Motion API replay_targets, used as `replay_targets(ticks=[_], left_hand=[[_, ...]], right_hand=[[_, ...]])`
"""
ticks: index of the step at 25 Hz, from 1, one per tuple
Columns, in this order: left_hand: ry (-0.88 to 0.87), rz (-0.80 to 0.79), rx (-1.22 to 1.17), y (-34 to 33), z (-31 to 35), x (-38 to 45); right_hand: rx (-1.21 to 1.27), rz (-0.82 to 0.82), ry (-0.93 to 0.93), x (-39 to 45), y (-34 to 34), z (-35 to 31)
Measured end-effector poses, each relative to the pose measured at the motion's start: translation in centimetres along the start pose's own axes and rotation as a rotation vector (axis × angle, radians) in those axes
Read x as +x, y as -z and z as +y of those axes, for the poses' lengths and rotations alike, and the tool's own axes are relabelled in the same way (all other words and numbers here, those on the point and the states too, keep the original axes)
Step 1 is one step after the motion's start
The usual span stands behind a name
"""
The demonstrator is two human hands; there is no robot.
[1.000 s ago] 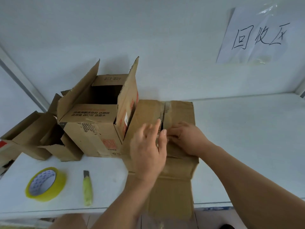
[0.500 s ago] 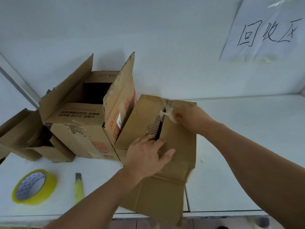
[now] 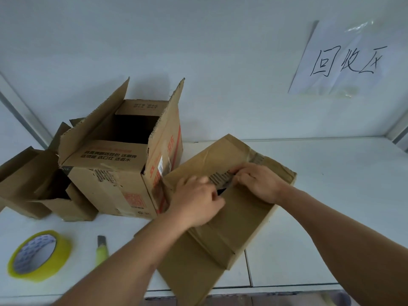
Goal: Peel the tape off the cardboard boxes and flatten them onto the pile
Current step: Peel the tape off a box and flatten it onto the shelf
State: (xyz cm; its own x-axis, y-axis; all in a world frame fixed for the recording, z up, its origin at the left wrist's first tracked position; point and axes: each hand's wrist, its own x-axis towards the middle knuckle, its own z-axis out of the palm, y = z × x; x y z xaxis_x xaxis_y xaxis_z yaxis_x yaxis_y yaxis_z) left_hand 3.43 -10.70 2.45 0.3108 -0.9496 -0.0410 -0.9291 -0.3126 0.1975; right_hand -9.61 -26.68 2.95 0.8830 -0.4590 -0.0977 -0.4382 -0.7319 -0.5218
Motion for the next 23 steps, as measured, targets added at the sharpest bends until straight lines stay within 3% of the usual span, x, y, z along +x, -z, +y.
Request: replay_targets(ticks=[1, 3, 7, 12, 15, 18, 21, 23], left_hand=[[0.125, -0.021, 0.005, -0.4, 1.5, 0.0], [0.193, 0.013, 0.073, -1.9, 3.4, -0.1], [0.131, 0.042, 0.125, -2.8, 2.7, -0.1], [0.019, 0.014, 0.1, -2.0, 0.6, 1.4], [-0.041, -0.004, 0.086, -1.4, -1.4, 1.7], [0.032, 0.008, 0.036, -1.6, -1.6, 2.1], [0.182, 0.038, 0.09, -1.7, -0.2, 2.9], [0.188, 0.039, 0.109, -2.0, 0.2, 3.2]], right_hand=[[-0.014, 0.0, -0.016, 0.1, 0.0, -0.2], [-0.223, 0.029, -0.002, 0.6, -0.1, 0.0], [-0.325, 0.307, -0.208, 1.5, 2.0, 3.5], [-0.437, 0.43, -0.254, 1.8, 0.6, 3.4], [-0.512, 0.274, -0.212, 1.1, 0.9, 3.1], [-0.319, 0.124, -0.174, 0.6, 1.8, 2.9], [0.076, -0.036, -0.271, 0.8, 4.0, 2.8], [0.071, -0.122, -0.284, 1.2, 4.7, 2.7]])
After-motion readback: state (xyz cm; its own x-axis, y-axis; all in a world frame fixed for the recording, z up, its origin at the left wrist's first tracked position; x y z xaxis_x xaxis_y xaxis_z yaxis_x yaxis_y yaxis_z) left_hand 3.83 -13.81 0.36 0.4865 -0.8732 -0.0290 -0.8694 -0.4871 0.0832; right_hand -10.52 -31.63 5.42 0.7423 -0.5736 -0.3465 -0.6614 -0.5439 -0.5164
